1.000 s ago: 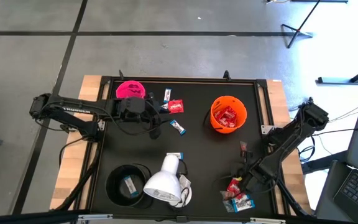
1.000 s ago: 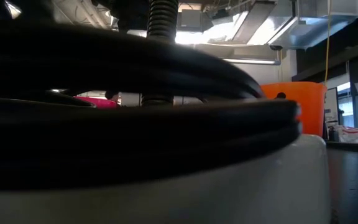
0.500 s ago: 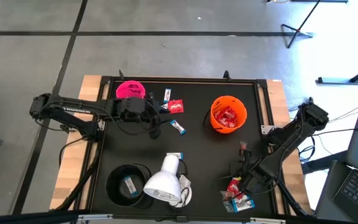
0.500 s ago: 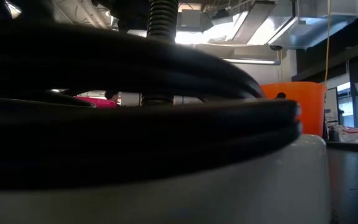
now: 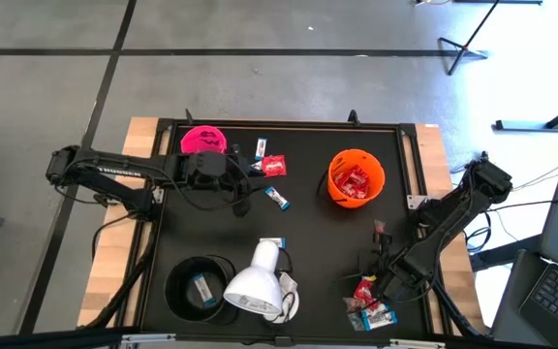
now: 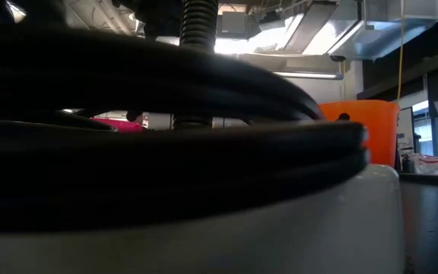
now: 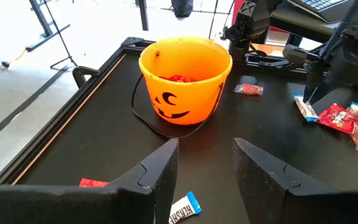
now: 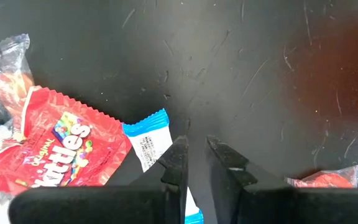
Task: Sort candy
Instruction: Put the white chocolate into the black bucket
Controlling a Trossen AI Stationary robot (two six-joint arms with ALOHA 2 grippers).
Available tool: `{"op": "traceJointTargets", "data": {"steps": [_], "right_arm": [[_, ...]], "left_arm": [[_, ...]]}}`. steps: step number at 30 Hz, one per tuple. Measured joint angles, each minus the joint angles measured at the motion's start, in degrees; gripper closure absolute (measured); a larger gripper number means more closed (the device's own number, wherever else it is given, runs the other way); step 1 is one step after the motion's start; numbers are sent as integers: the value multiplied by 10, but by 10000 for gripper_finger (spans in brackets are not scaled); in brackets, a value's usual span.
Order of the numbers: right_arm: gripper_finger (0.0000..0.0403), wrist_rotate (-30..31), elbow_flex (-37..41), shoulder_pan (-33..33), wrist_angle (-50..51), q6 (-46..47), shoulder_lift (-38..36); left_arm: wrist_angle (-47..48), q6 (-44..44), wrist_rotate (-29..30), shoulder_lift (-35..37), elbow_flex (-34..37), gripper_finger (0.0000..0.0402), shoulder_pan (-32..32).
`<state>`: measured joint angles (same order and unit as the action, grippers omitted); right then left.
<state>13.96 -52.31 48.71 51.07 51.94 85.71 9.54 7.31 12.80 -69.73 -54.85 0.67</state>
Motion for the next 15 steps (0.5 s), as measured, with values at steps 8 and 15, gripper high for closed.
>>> {"op": "traceJointTargets", "data": {"steps": [8,15], "right_arm": [[352,0,0,0,0,-4,0],[352,0,0,0,-1,-5,0]], "left_arm": [[0,0,0,0,0,257,-1],[0,0,0,0,0,257,-3]]}}
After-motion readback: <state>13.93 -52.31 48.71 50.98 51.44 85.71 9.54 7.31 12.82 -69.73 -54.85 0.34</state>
